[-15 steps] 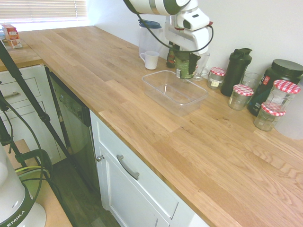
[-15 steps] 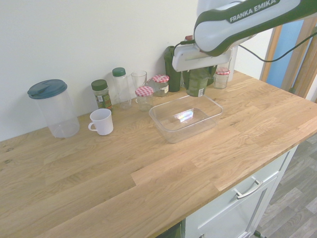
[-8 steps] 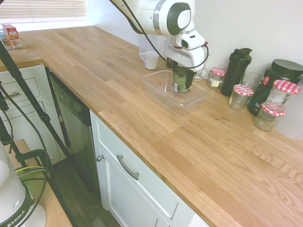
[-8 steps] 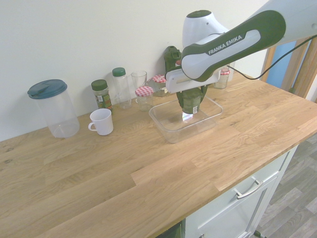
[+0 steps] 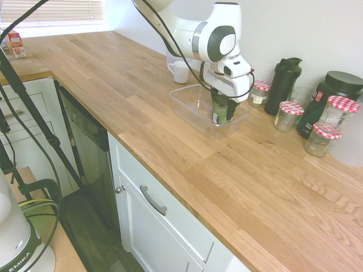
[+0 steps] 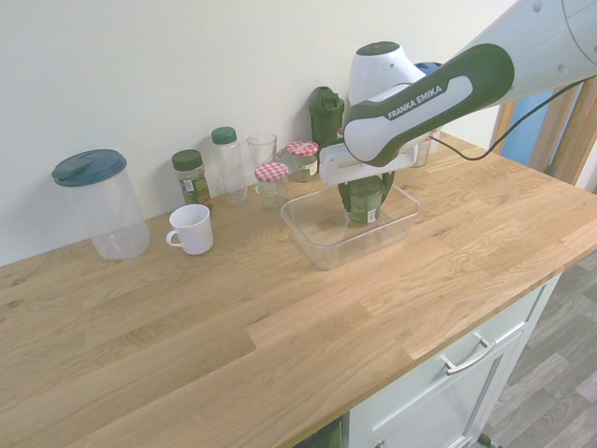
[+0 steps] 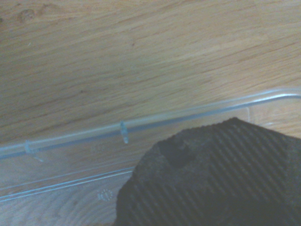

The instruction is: Put the cereal into the container

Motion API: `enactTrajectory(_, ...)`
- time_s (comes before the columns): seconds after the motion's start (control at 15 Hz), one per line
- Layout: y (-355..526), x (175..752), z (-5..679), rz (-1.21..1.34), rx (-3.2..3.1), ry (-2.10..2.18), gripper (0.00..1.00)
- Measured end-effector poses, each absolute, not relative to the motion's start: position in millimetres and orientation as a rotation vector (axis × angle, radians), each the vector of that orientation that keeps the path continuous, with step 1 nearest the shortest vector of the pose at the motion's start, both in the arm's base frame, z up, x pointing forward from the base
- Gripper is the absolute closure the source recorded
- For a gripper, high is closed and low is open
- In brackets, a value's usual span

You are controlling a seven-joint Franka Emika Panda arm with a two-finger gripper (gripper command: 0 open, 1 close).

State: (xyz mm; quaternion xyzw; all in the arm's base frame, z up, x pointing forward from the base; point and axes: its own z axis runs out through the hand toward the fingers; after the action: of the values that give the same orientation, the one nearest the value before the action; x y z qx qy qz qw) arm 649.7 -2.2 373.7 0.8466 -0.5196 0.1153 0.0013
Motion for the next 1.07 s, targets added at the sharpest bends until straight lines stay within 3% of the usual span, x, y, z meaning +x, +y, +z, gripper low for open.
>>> enactTrajectory(0.73,-11.7,647.0,361.8,0.307,2.696,-1.591,0.00)
enactTrajectory(1.07,-5.1,608.1,384.0,0.283,2.742,-1.519,0.00)
